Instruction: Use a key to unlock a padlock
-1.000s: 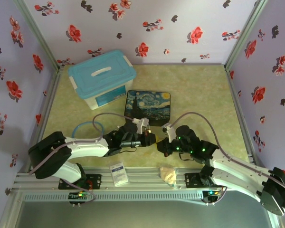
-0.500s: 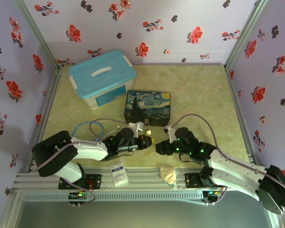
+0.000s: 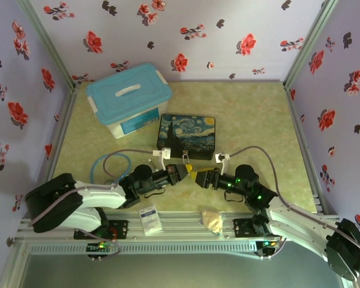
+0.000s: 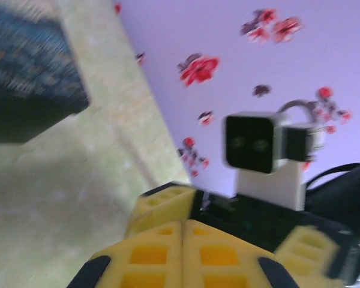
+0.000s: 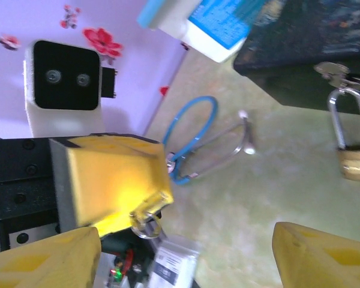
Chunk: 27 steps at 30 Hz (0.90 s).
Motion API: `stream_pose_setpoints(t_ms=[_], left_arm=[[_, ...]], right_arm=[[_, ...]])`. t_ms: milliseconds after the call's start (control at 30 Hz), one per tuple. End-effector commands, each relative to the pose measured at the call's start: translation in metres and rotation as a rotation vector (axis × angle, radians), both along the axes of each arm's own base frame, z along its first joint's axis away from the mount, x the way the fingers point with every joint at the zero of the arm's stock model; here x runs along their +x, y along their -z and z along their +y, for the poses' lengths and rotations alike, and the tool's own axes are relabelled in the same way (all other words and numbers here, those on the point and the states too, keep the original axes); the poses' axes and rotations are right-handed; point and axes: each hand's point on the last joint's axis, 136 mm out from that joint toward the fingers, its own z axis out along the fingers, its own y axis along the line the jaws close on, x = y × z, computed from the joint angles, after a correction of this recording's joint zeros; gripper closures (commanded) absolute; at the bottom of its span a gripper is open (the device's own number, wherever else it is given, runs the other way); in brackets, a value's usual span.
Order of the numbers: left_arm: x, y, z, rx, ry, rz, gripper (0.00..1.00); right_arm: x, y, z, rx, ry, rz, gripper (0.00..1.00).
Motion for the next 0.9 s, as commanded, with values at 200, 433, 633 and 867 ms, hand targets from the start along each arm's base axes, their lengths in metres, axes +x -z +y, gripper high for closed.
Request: stream_pose_setpoints(t_ms=[200,433,633,867], left_arm=[[0.007,-0.041,0.017,-0.03,-0.08,-0.124,1.0],[0.012,-0.031,0.024,-0.024,-0.121,-0.095,1.0],[0.013,-0.031,0.025,-0.033,-0.136,-0.087,1.0],[0.014,-0.026,0.024,-0.015,-0.133,-0.074,1.0]], right_arm=[[-0.002,-0.044,0.021,0.125,-0.079,-0.098,0.44],[-0.008,-0.045,0.034,0.12,-0.122,-0.12,0.49],[-0.004,-0.045,0.037,0.097,-0.095,-0.149,0.49],[-0.003,-0.045,0.048,0.083,-0.113,-0.169,0.46]])
